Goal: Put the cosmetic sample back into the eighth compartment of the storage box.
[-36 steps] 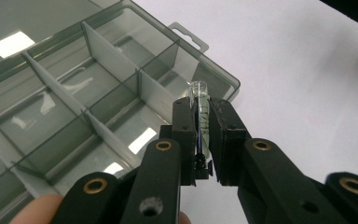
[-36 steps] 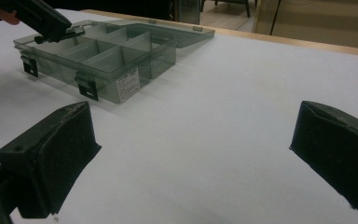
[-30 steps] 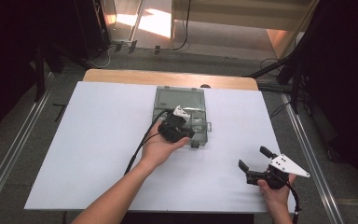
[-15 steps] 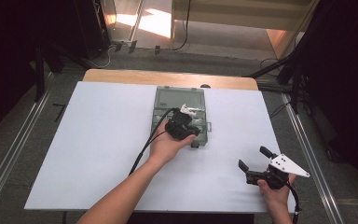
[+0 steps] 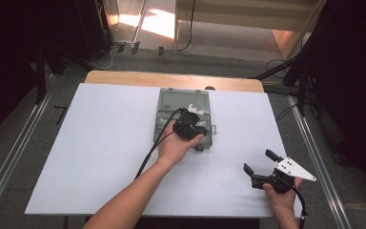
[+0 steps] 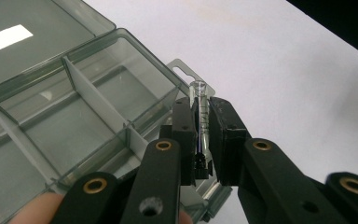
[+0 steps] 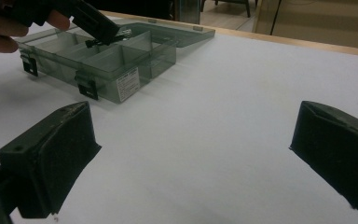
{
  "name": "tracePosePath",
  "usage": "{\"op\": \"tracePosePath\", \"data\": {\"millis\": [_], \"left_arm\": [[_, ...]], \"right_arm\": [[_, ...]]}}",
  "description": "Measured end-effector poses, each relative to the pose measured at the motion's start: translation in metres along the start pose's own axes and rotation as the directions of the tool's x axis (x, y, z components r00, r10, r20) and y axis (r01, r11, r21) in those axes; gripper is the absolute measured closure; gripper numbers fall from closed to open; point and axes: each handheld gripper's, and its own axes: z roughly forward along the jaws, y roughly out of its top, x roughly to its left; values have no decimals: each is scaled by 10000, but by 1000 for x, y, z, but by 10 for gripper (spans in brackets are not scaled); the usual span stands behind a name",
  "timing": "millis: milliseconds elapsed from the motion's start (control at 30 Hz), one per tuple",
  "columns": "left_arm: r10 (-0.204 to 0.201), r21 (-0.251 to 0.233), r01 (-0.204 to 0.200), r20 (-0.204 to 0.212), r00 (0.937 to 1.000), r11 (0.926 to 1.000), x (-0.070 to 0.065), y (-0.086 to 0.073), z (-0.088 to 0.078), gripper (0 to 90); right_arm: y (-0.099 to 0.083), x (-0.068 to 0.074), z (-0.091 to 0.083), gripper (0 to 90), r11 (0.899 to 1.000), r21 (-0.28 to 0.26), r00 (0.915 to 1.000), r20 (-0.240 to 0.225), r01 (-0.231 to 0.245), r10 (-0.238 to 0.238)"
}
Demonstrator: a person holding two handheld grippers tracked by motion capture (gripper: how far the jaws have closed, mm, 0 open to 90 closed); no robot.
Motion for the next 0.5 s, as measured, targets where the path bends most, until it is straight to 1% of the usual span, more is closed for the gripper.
{"op": "tracePosePath", "data": {"millis": [100, 133, 200, 267, 333, 400, 467, 500], "left_arm": [[-101, 3, 101, 28, 9999, 9999, 0, 0, 5, 812], [-66, 69, 66, 2, 10000, 10000, 0, 0, 6, 811], [-39, 47, 39, -40, 10000, 10000, 0, -1, 8, 801], [-88, 46, 89, -267, 9996, 9999, -1, -1, 8, 720], [-185, 5, 185, -248, 9995, 9998, -1, -1, 8, 638], [-149, -105, 145, -334, 9993, 9998, -1, 0, 5, 593], [-230, -343, 220, -290, 9993, 9992, 1, 0, 0, 549], [-225, -373, 214, -292, 9993, 9991, 3, 0, -2, 525]], "right_arm": [[0, 0, 0, 0, 10000, -21, 10000, -19, 8, -8], [0, 0, 0, 0, 10000, -11, 10000, -19, 4, -4], [0, 0, 0, 0, 10000, -5, 10000, -9, 22, -22], [0, 0, 0, 0, 10000, 5, 10000, -4, 21, -21], [0, 0, 0, 0, 10000, -11, 10000, 1, 8, -8], [0, 0, 0, 0, 10000, 4, 10000, 4, 17, -17], [0, 0, 0, 0, 10000, -6, 10000, 6, 21, -21], [0, 0, 0, 0, 10000, 2, 10000, 2, 22, -22]]}}
